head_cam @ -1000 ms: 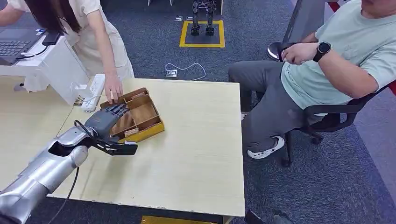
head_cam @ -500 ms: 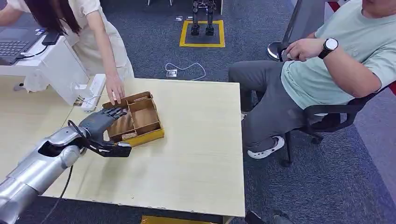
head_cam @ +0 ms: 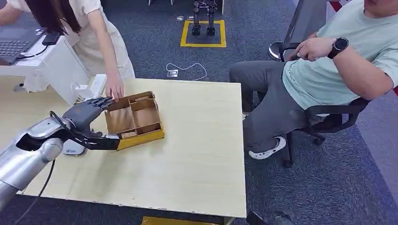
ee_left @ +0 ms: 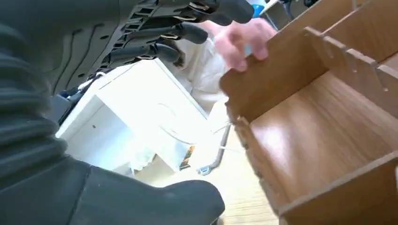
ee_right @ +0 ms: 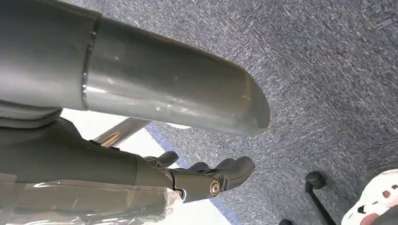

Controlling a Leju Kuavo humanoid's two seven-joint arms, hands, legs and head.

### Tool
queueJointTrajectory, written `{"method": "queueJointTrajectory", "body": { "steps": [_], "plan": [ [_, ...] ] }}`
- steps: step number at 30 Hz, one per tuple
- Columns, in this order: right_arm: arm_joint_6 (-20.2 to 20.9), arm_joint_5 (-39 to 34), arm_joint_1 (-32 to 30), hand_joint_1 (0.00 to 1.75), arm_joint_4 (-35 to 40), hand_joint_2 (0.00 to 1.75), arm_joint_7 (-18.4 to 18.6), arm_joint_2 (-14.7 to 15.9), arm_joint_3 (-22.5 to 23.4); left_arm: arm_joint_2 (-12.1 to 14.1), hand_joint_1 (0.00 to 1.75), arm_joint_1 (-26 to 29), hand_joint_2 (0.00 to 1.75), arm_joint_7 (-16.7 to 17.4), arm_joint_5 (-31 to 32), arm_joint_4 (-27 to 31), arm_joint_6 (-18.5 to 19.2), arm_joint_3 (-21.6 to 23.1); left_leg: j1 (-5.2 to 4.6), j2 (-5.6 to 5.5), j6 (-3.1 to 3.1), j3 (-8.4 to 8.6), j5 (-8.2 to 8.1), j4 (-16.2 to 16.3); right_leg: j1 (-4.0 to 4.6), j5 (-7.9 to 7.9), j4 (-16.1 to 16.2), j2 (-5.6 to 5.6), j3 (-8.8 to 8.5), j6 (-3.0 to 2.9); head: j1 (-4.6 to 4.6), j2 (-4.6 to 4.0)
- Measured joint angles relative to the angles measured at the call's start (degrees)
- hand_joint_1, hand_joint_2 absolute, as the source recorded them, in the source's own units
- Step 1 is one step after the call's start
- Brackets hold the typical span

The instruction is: Pass the card to the sensor for recognition and then transmit it.

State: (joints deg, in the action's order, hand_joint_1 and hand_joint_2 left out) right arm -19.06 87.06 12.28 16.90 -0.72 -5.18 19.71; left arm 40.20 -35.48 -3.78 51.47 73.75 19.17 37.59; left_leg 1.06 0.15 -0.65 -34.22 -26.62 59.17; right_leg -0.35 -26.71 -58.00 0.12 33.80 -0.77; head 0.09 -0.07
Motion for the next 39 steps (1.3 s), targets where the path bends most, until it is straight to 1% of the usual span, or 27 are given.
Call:
{"method": "queueJointTrajectory", "body": {
  "steps": [5, 8, 10, 11, 13, 15, 19, 26, 35, 38, 39],
  "plan": [
    [-0.11, -0.07, -0.01, 0.00, 0.00, 0.00, -0.02, 0.00, 0.00, 2.45, 0.00, -0.04, 1.75, 0.15, -2.60, 1.73, 1.09, 0.00, 0.01, 0.02, 0.00, -0.01, 0.00, 0.00, 0.00, 0.00, 0.00, 0.03, 0.01, 0.00, -0.02, 0.00],
    [-0.17, -0.07, -0.03, 0.00, 0.00, 0.00, -0.15, 0.00, 0.00, 5.85, 0.00, 0.37, 1.75, -1.59, -7.79, 4.47, 3.67, 0.00, 0.02, 0.08, 0.00, -0.02, 0.00, -0.01, 0.01, 0.00, -0.03, 0.11, 0.02, 0.00, -0.02, 0.00],
    [-0.15, -0.09, -0.11, 0.00, 0.00, 0.00, -0.35, 0.02, 0.00, 9.74, 0.00, 1.24, 1.75, -2.60, -13.56, 8.14, 5.07, -0.04, 0.03, 0.14, -0.01, -0.02, -0.01, -0.01, 0.03, 0.00, -0.02, 0.16, 0.09, -0.01, -0.02, 0.00],
    [-0.15, -0.11, -0.16, 0.00, 0.00, 0.00, -0.42, 0.02, 0.00, 10.90, 0.00, 1.51, 1.75, -2.82, -15.25, 9.89, 5.38, -0.17, 0.03, 0.13, -0.01, -0.04, -0.01, -0.01, 0.02, -0.01, -0.02, 0.14, 0.10, -0.01, -0.04, 0.02],
    [-0.17, -0.22, -0.15, 0.00, 0.00, 0.00, -0.57, 0.04, 0.00, 12.50, 0.00, 1.74, 1.75, -2.82, -16.15, 12.40, 5.44, -0.37, 0.03, 0.04, 0.00, -0.07, -0.01, -0.01, 0.02, -0.02, -0.01, 0.05, 0.09, -0.01, -0.04, 0.02],
    [-0.22, -0.33, -0.12, 0.00, 0.00, 0.00, -0.66, 0.04, 0.00, 13.29, 0.00, 1.76, 1.75, -2.80, -16.15, 14.32, 5.44, -0.37, 0.02, 0.02, 0.00, -0.10, 0.00, -0.01, 0.02, -0.02, -0.01, 0.00, 0.08, -0.01, -0.04, 0.00],
    [-0.22, -0.52, -0.14, 0.00, 0.00, 0.00, -0.66, 0.04, 0.00, 14.01, 0.00, 1.99, 1.75, -2.60, -15.58, 16.65, 5.33, -0.37, 0.02, 0.06, 0.00, -0.09, 0.00, 0.00, 0.01, 0.00, -0.01, 0.05, 0.09, 0.00, -0.02, 0.00],
    [-0.24, -0.63, -0.14, 0.00, 0.00, 0.00, -0.66, 0.04, 0.00, 14.56, 0.00, 2.14, 1.75, -2.47, -15.15, 18.18, 5.27, -0.35, 0.02, 0.06, -0.01, -0.10, 0.00, 0.01, 0.01, 0.00, -0.01, 0.06, 0.10, 0.00, -0.04, 0.00],
    [-0.39, -0.70, -0.16, 0.00, 0.00, 0.00, -0.59, 0.04, 0.00, 14.53, 0.00, 3.16, 1.75, -1.99, -12.30, 19.34, 3.32, 0.20, 0.02, 0.06, -0.01, -0.10, 0.00, 0.01, 0.01, 0.00, -0.01, 0.06, 0.12, 0.00, -0.02, 0.00],
    [-0.39, -0.68, -0.16, 0.00, 0.00, 0.00, -0.61, 0.04, 0.00, 13.76, 0.00, 3.47, 1.75, -2.56, -11.62, 19.89, 2.62, 0.88, 0.00, 0.04, -0.01, -0.10, 0.00, 0.01, 0.00, 0.00, 0.02, 0.04, 0.13, 0.00, -0.02, 0.00],
    [-0.37, -0.66, -0.14, 0.00, 0.02, 0.00, -0.61, 0.02, 0.00, 12.83, 0.00, 3.49, 1.75, -2.69, -10.42, 19.89, 1.79, 1.60, -0.01, 0.03, -0.01, -0.10, 0.00, 0.01, -0.01, 0.00, 0.02, 0.02, 0.11, 0.01, -0.02, 0.00]
  ]
}}
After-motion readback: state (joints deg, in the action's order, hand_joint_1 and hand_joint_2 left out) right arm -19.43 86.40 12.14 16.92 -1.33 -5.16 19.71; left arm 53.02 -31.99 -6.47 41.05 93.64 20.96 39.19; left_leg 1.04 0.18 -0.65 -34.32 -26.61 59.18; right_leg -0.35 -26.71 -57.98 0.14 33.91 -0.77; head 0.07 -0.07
